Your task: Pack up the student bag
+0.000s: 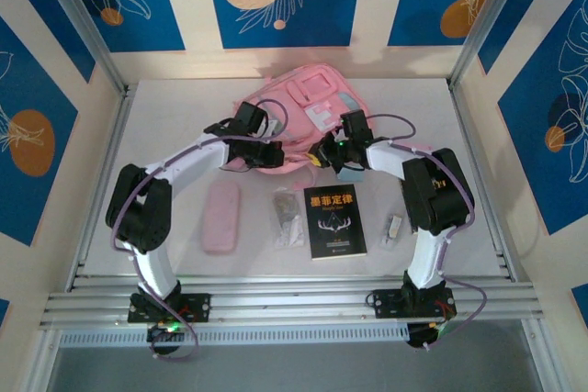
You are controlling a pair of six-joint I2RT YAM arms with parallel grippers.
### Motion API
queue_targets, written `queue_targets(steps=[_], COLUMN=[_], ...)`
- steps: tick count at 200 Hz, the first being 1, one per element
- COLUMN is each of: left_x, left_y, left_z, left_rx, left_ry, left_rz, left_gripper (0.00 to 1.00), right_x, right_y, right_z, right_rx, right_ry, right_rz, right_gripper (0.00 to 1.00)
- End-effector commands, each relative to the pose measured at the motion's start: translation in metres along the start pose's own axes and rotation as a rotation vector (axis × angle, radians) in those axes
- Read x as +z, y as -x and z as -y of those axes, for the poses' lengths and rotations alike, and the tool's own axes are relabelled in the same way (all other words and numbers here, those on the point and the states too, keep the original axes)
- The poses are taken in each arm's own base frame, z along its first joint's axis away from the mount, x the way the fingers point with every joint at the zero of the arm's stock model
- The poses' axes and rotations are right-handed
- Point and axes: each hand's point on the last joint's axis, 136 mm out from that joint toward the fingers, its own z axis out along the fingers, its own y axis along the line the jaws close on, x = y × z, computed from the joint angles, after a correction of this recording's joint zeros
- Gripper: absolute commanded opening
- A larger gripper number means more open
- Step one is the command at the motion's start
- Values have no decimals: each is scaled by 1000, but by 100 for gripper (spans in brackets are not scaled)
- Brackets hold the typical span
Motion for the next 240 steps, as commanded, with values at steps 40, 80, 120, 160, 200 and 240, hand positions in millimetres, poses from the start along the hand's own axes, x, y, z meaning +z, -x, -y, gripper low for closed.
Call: queue_targets(steps=[40,80,120,160,200,240], left_x=[3,9,22,26,31,37], left_y=[-19,-20,-25,-12,-1,11], left_z=[-1,30,8,1,-1,5], left_rx=[10,27,14,7,21,37], left_ry=[-52,-178,-56,-1,19,14], left_rz=[-60,-34,-69,-37,-32,-54], left_gripper=[0,0,20,34,34,35], right_x=[-26,-17,-14,-14,-13,-11], right_y=[6,-3,-6,-11,-13,-13], right_z=[-28,-31,-27,-27,-24,-22], right_rx=[-146,-170,-169,-180,-170,-167], right_ry=[25,31,30,26,31,28], right_rz=[1,-35,-44,-48,-54,-58], right_gripper=[0,0,0,0,0,0])
